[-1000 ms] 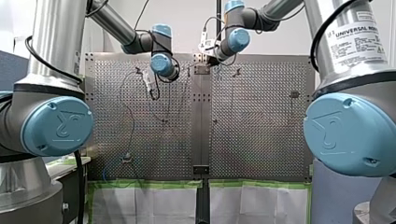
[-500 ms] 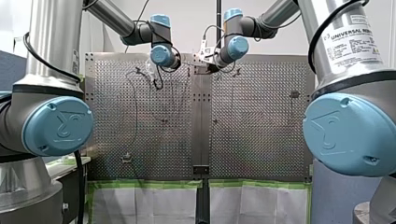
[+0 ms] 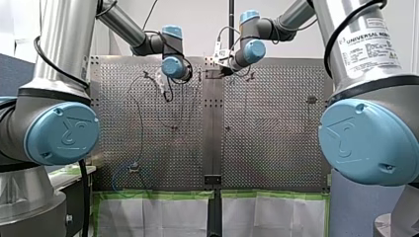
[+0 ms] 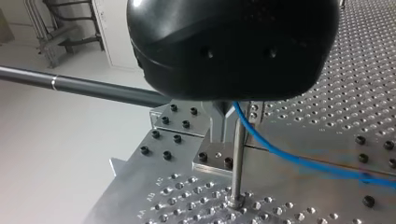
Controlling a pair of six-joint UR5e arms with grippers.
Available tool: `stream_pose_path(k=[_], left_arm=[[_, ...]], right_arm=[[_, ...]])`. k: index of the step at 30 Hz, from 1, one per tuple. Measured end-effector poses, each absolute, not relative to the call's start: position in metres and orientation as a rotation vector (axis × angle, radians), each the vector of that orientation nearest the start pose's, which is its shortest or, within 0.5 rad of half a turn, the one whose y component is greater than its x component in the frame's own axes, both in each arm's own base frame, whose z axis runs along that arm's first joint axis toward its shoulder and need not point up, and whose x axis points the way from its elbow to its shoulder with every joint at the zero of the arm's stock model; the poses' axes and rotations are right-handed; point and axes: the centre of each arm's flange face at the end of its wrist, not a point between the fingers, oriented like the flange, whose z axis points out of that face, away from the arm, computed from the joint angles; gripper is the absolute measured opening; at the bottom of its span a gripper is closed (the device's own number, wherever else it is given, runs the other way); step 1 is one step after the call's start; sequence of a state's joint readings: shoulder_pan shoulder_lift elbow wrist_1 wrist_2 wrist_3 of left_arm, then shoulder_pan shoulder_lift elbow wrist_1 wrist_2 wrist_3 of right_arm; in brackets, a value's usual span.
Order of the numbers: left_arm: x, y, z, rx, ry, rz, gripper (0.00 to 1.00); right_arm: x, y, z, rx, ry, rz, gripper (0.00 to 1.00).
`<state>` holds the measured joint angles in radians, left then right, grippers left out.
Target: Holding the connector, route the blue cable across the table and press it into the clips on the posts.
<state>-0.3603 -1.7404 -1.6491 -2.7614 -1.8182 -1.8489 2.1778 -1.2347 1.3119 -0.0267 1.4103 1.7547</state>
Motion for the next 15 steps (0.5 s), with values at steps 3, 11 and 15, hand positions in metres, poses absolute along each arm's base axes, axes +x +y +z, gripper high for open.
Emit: stream_pose_path(k=[3,11,15], left_arm=[[0.497,-0.303,0.397,-0.145,1.434,-0.358,0.0],[0.515,-0.295,0.402,-0.168,1.411,-0.358,0.0],[0.523,-0.285,0.402,-0.179,1.407,-0.356,0.0]], right_arm=[[0.481,-0.432,0.424,-2.316,1.258,-2.384,0.0],[0.487,-0.442,0.424,-2.295,1.253,-2.402,0.0],[0.491,-0.448,0.428,-2.281,1.249,-2.419,0.0]])
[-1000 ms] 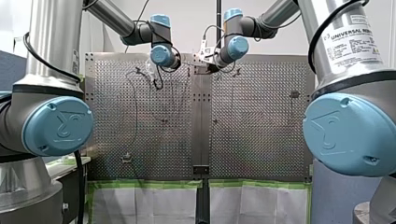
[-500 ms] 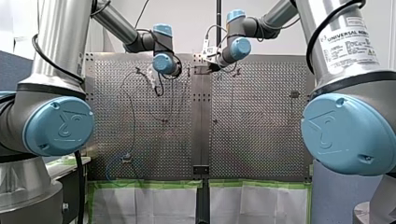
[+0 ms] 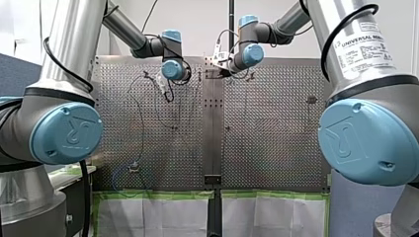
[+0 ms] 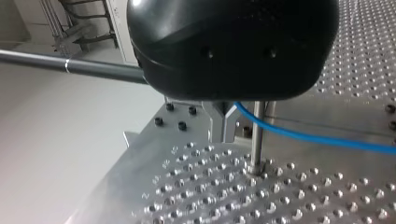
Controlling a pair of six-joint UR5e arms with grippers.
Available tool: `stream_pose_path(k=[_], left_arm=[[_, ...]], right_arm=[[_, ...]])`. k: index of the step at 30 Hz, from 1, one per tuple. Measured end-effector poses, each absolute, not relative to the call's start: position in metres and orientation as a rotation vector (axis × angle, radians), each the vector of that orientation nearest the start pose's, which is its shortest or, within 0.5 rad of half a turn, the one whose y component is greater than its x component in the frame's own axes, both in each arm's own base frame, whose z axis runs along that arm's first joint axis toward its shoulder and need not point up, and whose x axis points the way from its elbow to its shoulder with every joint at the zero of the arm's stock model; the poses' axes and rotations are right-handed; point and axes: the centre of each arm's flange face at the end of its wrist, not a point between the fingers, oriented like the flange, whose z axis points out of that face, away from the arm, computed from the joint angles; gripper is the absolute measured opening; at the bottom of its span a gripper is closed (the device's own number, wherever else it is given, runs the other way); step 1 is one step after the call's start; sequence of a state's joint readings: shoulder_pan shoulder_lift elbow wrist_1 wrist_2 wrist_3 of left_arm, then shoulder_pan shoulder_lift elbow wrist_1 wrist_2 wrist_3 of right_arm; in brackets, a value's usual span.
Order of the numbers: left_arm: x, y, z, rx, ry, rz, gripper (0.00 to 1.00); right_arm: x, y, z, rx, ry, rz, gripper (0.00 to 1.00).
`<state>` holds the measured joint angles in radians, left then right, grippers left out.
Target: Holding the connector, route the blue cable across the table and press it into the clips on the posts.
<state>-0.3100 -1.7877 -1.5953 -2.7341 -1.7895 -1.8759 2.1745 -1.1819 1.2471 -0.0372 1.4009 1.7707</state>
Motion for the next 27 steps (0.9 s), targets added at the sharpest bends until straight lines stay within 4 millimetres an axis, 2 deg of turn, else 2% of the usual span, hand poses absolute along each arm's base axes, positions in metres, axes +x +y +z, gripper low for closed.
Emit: stream_pose_path(k=[3,6,11,19,20,21,22,23,24,25,26,27], left_arm=[[0.532,-0.279,0.396,-0.18,1.414,-0.361,0.0],[0.54,-0.282,0.391,-0.163,1.427,-0.375,0.0],[0.555,-0.289,0.379,-0.14,1.444,-0.393,0.0],[0.571,-0.287,0.363,-0.153,1.473,-0.381,0.0],[0.571,-0.287,0.363,-0.155,1.476,-0.379,0.14],[0.571,-0.286,0.362,-0.156,1.48,-0.376,0.14],[0.571,-0.286,0.362,-0.156,1.483,-0.374,0.22],[0.57,-0.286,0.362,-0.155,1.489,-0.372,0.37],[0.57,-0.286,0.361,-0.154,1.493,-0.37,0.37],[0.569,-0.287,0.361,-0.152,1.497,-0.369,0.43],[0.568,-0.287,0.36,-0.15,1.504,-0.366,0.58],[0.567,-0.288,0.36,-0.148,1.509,-0.364,0.58]], right_arm=[[0.493,-0.451,0.43,-2.27,1.249,-2.427,0.0],[0.492,-0.454,0.431,-2.264,1.256,-2.431,0.0],[0.485,-0.463,0.429,-2.262,1.284,-2.431,0.0],[0.471,-0.479,0.426,-2.261,1.333,-2.434,0.0],[0.47,-0.48,0.426,-2.261,1.336,-2.434,0.0],[0.469,-0.481,0.426,-2.261,1.34,-2.434,0.0],[0.468,-0.482,0.425,-2.262,1.343,-2.433,0.0],[0.467,-0.483,0.425,-2.262,1.344,-2.433,0.0],[0.466,-0.484,0.425,-2.262,1.343,-2.432,0.0],[0.466,-0.484,0.425,-2.263,1.343,-2.432,0.0],[0.466,-0.485,0.424,-2.263,1.342,-2.431,0.0],[0.466,-0.485,0.424,-2.264,1.342,-2.43,0.0]])
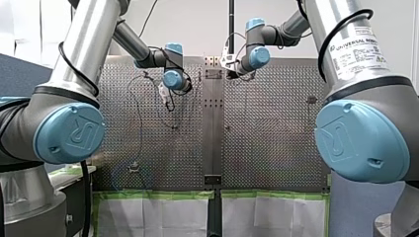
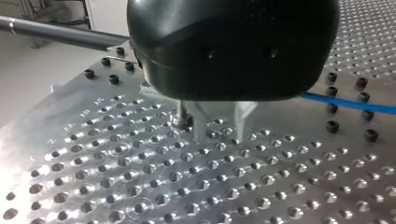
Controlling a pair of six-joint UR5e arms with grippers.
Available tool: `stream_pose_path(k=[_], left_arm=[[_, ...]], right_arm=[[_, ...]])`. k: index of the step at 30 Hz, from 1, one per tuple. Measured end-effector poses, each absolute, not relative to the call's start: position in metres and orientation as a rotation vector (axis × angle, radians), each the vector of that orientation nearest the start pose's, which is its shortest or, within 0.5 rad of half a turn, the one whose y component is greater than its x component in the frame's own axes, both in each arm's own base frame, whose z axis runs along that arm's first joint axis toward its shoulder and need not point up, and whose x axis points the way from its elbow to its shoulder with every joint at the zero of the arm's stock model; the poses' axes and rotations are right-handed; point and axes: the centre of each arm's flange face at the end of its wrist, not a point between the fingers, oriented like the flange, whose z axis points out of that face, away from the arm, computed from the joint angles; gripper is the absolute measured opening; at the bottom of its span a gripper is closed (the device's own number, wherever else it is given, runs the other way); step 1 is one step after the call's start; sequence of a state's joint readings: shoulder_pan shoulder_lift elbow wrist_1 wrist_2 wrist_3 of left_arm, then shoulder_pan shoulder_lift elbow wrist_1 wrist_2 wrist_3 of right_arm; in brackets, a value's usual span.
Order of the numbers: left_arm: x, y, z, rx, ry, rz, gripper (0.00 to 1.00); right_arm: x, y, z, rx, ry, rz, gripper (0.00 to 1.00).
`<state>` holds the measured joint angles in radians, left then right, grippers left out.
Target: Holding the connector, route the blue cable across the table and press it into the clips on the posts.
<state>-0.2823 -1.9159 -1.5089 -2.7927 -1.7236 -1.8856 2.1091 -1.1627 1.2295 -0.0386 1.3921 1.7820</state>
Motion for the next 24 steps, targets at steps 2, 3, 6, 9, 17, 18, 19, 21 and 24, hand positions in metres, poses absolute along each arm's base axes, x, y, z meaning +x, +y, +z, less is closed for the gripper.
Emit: stream_pose_path(k=[2,3,6,9,17,18,19,21,24], left_arm=[[0.565,-0.288,0.359,-0.143,1.522,-0.359,0.94],[0.564,-0.289,0.359,-0.14,1.528,-0.356,0.94],[0.56,-0.289,0.361,-0.135,1.546,-0.346,1.0],[0.553,-0.289,0.366,-0.141,1.558,-0.333,1.0],[0.52,-0.288,0.376,-0.161,1.593,-0.283,1.0],[0.517,-0.288,0.376,-0.163,1.593,-0.279,1.0],[0.513,-0.288,0.377,-0.163,1.594,-0.278,1.0],[0.503,-0.291,0.379,-0.15,1.599,-0.287,1.0],[0.487,-0.297,0.38,-0.12,1.612,-0.308,1.0]], right_arm=[[0.465,-0.486,0.424,-2.265,1.341,-2.43,0.0],[0.465,-0.486,0.424,-2.266,1.341,-2.43,0.0],[0.465,-0.486,0.423,-2.268,1.339,-2.429,0.0],[0.465,-0.486,0.423,-2.27,1.34,-2.427,0.0],[0.464,-0.487,0.422,-2.276,1.347,-2.424,0.0],[0.463,-0.487,0.422,-2.276,1.351,-2.424,0.0],[0.463,-0.487,0.422,-2.277,1.355,-2.424,0.0],[0.462,-0.488,0.422,-2.278,1.363,-2.423,0.0],[0.46,-0.489,0.422,-2.28,1.374,-2.421,0.0]])
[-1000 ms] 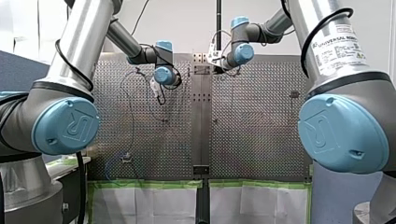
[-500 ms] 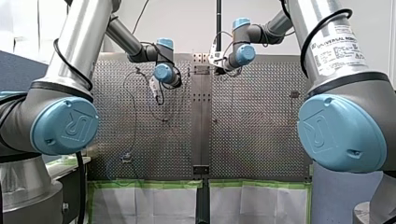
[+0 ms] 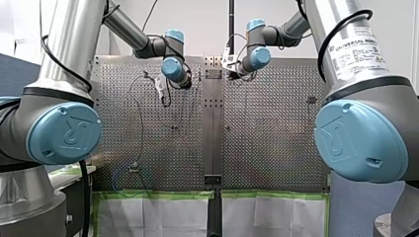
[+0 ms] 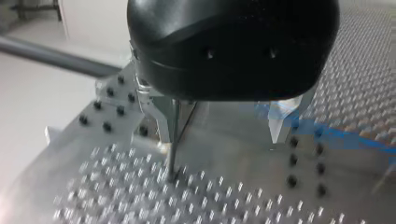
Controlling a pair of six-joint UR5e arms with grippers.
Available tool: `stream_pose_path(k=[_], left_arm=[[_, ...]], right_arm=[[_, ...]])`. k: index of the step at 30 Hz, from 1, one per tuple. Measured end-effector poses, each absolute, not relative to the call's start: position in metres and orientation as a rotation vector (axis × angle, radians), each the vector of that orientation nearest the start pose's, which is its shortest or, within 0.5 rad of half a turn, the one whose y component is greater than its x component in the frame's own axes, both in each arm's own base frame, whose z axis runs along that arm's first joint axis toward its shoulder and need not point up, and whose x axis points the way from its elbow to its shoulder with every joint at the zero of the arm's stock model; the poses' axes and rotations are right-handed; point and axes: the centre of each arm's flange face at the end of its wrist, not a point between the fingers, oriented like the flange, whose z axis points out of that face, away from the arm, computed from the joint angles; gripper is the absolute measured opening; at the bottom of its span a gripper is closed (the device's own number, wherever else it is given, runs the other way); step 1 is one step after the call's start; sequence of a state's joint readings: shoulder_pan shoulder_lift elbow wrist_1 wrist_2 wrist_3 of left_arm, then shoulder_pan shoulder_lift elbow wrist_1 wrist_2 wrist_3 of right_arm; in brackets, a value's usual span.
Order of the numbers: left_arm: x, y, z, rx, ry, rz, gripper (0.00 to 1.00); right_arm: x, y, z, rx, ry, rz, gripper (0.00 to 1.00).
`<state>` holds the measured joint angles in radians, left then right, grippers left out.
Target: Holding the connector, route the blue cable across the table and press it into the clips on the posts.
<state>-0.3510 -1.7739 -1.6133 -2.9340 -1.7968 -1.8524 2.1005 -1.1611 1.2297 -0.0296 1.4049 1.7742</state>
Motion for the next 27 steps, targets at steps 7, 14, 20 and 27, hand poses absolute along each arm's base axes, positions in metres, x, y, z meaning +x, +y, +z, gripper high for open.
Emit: stream_pose_path(k=[7,14,20,27], left_arm=[[0.454,-0.305,0.386,-0.073,1.619,-0.348,1.0],[0.427,-0.314,0.404,-0.039,1.604,-0.366,1.0],[0.415,-0.33,0.415,0.001,1.57,-0.364,1.0],[0.409,-0.355,0.43,0.018,1.529,-0.355,1.0]], right_arm=[[0.455,-0.493,0.422,-2.285,1.395,-2.412,0.0],[0.449,-0.496,0.422,-2.289,1.413,-2.402,0.0],[0.444,-0.498,0.427,-2.286,1.423,-2.411,0.0],[0.438,-0.5,0.432,-2.28,1.435,-2.422,0.0]])
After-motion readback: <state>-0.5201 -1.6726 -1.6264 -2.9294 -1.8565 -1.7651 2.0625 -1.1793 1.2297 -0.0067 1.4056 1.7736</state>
